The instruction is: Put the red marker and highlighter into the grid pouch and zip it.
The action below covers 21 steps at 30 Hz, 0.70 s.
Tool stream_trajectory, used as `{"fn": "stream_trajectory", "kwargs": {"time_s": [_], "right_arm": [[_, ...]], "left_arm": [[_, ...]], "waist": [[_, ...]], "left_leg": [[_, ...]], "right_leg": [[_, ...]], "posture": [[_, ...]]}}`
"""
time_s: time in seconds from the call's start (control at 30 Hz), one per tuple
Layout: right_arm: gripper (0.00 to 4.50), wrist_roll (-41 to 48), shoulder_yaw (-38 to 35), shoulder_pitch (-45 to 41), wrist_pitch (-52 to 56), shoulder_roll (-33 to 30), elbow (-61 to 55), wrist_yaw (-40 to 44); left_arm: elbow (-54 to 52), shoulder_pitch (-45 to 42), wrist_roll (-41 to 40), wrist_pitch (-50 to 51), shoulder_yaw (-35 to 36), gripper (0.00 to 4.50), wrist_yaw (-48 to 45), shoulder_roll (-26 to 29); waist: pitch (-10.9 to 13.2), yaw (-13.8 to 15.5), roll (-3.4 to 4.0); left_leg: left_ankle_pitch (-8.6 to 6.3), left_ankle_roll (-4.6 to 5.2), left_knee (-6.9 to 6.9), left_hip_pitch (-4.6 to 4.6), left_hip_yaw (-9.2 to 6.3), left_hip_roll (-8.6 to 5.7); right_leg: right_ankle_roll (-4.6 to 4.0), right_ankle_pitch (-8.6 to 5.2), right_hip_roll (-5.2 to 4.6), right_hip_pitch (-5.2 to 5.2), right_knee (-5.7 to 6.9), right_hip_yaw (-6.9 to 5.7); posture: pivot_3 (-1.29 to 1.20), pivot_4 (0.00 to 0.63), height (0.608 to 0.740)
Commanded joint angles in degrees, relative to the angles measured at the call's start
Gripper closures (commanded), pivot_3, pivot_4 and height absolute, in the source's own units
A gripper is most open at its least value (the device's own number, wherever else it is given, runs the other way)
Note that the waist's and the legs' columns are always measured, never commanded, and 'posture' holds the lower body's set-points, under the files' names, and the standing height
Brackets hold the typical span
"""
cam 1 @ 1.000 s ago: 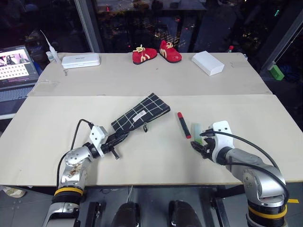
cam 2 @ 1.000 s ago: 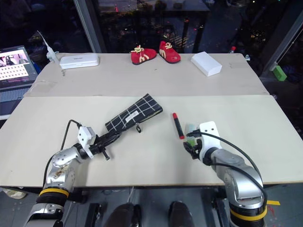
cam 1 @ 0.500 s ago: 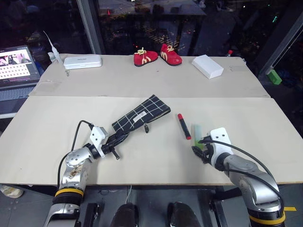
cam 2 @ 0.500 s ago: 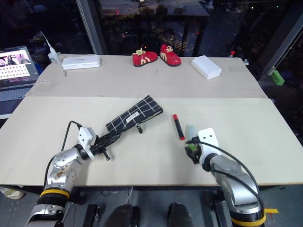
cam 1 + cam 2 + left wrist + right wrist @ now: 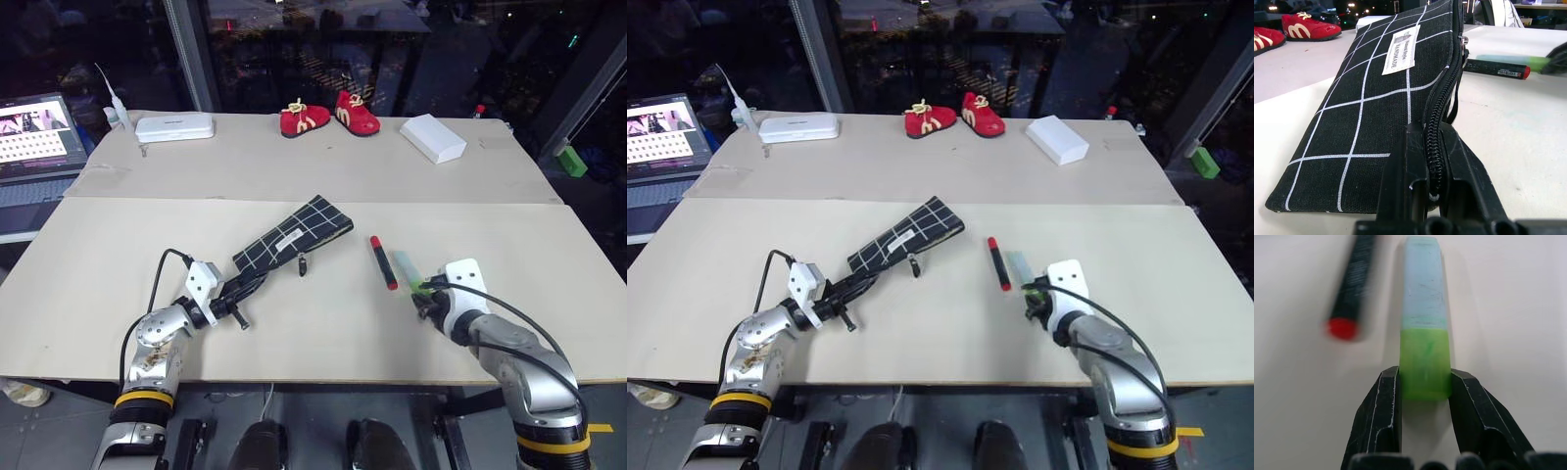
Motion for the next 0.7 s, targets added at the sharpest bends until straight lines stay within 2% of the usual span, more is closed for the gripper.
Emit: {"fn": "stream_trajectory", "kwargs": {"time_s": [0.03,0.1,0.2,0.3,0.43,0.57,0.7], "right_arm": [[3.50,0.51,-5.60,-4.46,-3.36,-0.29,2.27,-1.15],[3.50,3.93,-5.14,-7.84,-8.41,-3.82,1.49,6.93],[3.50,4.03,-0.91,-7.42,-16.06,-10.43,0.20,17.39],[3.50,-1.06,5.53,-5.49,-28.11,-18.92,0.32,26.66],[3.50,-6.45,9.93,-6.26,-42.17,-26.48,4.03,33.68],[3.50,-7.37,11.45,-8.81,-49.63,-30.13,6.20,39.67],[3.50,-8.14,12.63,-12.43,-51.57,-28.43,7.86,40.29]], "left_arm": [[-1.96,-0.36,-0.69,-0.27,0.28,4.50,0.00,0.25],[-1.77,-0.59,-0.67,-0.20,0.24,4.50,-0.15,0.37],[-1.68,-0.90,-0.63,-0.07,0.06,4.50,-0.35,0.42],[-1.51,-1.32,-0.62,0.06,-0.24,4.50,-0.61,0.43],[-1.52,-1.56,-0.60,0.16,-0.64,4.50,-1.21,0.61],[-1.09,-2.10,-0.64,0.22,-0.50,4.50,-1.85,1.09],[-0.28,-2.60,-0.59,-0.16,-0.50,4.50,-2.63,1.45]], "waist": [[0.01,-0.02,0.02],[0.07,-0.13,0.12],[0.18,-0.41,0.28],[0.17,-0.37,0.28],[0.18,-0.24,0.27],[0.18,-0.20,0.26],[0.18,-0.21,0.26]], "left_leg": [[0.00,0.00,0.00,-0.04,0.00,0.00],[0.00,0.01,-0.01,-0.15,0.03,-0.02],[-0.03,0.05,-0.01,-0.22,0.06,-0.10],[-0.05,0.08,-0.06,-0.20,0.00,-0.01],[-0.04,0.08,-0.06,-0.22,0.05,-0.06],[-0.04,0.07,0.01,-0.17,0.12,-0.05],[-0.04,0.07,0.00,-0.17,0.14,0.00]], "right_leg": [[-0.01,0.00,0.00,-0.04,0.00,0.00],[-0.01,0.01,0.00,-0.16,0.00,0.01],[-0.01,0.02,0.01,-0.25,0.00,0.06],[0.00,0.01,0.15,-0.17,-0.10,-0.07],[0.01,0.01,0.11,-0.17,-0.15,-0.03],[0.07,0.05,0.09,-0.09,-0.25,0.03],[0.05,0.06,0.14,-0.13,-0.23,0.02]], "posture": [[0.00,0.150,0.740],[0.00,0.150,0.740],[0.00,0.150,0.740],[0.00,0.150,0.740],[0.00,0.150,0.740],[0.00,0.150,0.740],[0.00,0.150,0.740]]}}
